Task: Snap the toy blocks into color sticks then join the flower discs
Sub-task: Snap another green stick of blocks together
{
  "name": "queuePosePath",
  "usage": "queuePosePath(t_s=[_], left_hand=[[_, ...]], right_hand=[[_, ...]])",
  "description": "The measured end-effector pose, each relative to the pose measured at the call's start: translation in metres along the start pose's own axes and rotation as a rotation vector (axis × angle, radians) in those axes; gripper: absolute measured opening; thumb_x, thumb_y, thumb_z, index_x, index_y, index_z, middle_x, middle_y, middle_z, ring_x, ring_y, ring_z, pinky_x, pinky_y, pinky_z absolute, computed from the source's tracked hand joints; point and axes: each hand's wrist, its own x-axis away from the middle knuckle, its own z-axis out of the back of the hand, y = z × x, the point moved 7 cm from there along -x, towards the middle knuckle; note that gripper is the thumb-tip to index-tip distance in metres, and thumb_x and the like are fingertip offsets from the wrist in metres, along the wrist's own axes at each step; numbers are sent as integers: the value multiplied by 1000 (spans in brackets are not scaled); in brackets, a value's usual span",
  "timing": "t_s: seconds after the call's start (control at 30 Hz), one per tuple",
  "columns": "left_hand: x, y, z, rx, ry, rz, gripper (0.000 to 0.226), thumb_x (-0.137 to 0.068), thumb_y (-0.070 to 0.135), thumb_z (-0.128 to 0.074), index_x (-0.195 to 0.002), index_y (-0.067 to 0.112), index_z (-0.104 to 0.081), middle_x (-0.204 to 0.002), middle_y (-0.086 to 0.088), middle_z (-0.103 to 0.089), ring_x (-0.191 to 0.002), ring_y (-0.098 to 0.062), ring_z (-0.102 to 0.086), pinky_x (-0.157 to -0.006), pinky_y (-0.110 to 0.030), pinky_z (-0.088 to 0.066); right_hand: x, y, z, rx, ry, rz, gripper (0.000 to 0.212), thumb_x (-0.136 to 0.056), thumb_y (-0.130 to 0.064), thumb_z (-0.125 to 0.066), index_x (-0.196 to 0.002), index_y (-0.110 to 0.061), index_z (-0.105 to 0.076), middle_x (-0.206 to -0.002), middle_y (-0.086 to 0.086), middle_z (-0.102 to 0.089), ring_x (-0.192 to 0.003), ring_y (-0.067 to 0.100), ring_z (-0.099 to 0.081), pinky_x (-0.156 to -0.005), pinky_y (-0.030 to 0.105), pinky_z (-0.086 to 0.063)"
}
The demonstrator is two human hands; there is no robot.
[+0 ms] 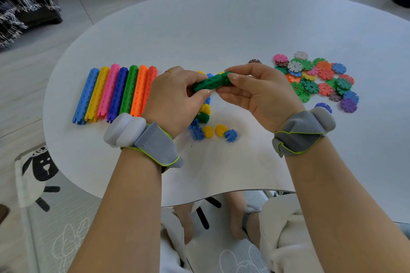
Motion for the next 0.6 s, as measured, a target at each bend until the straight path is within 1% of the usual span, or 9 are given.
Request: queuePosePath(t_s=[0.07, 0.1, 0.17, 0.27, 0.37, 0.5, 0.6], left_hand=[[0, 2, -1, 7, -24, -5, 33, -76, 34, -58, -105, 22, -71, -71, 15, -44, -77, -12, -48, -73, -22, -35], [0, 2, -2, 19, -37, 2, 36, -75, 35, -56, -105, 22, -71, -71, 15, -45, -78, -14, -51, -76, -26, -39], [1, 4, -2, 44, -53, 14, 38, -74, 35, -54, -104, 19, -71, -73, 9, -50, -81, -20, -58, -81, -35, -46], [2, 5, -2, 76, -70, 26, 38, -75, 34, -54, -105, 17, -70, -81, 2, -56, -81, -25, -62, -81, -44, -49], [2, 5, -4, 89, -101, 35, 39, -77, 35, -52, -106, 16, -69, -83, 0, -58, -80, -27, -63, -79, -45, -51], [3, 5, -5, 77, -121, 36, 38, -79, 34, -53, -108, 15, -68, -81, 1, -57, -80, -27, -62, -80, -46, -50], [4, 4, -7, 41, -132, 33, 36, -81, 33, -54, -109, 16, -68, -83, -3, -59, -80, -27, -61, -80, -44, -49]], right_hand=[[0, 1, 0, 8, 6, -4, 9, -92, 1, -54, -94, -1, -62, -83, 15, -70, -71, 23, -71, -64, 25, -57], [-1, 2, 0, 15, 8, -2, 9, -92, 0, -54, -94, -1, -63, -83, 15, -70, -71, 23, -71, -64, 26, -57], [-1, 1, 1, 21, 5, 7, 9, -92, 0, -54, -95, -2, -63, -83, 15, -70, -72, 24, -70, -66, 27, -57], [-1, 0, 0, 5, -12, 12, 10, -92, 1, -55, -94, -3, -64, -83, 14, -71, -74, 23, -70, -68, 27, -57], [0, 0, -2, 13, -29, 11, 10, -91, 0, -55, -95, -4, -64, -83, 13, -72, -76, 23, -71, -69, 27, -57], [-1, 0, -2, 45, -31, 20, 10, -91, -1, -57, -95, -4, -65, -84, 12, -72, -78, 23, -71, -70, 27, -57], [-1, 1, -2, 73, -35, 36, 10, -90, -1, -58, -96, -4, -67, -86, 12, -72, -79, 24, -72, -71, 28, -57]])
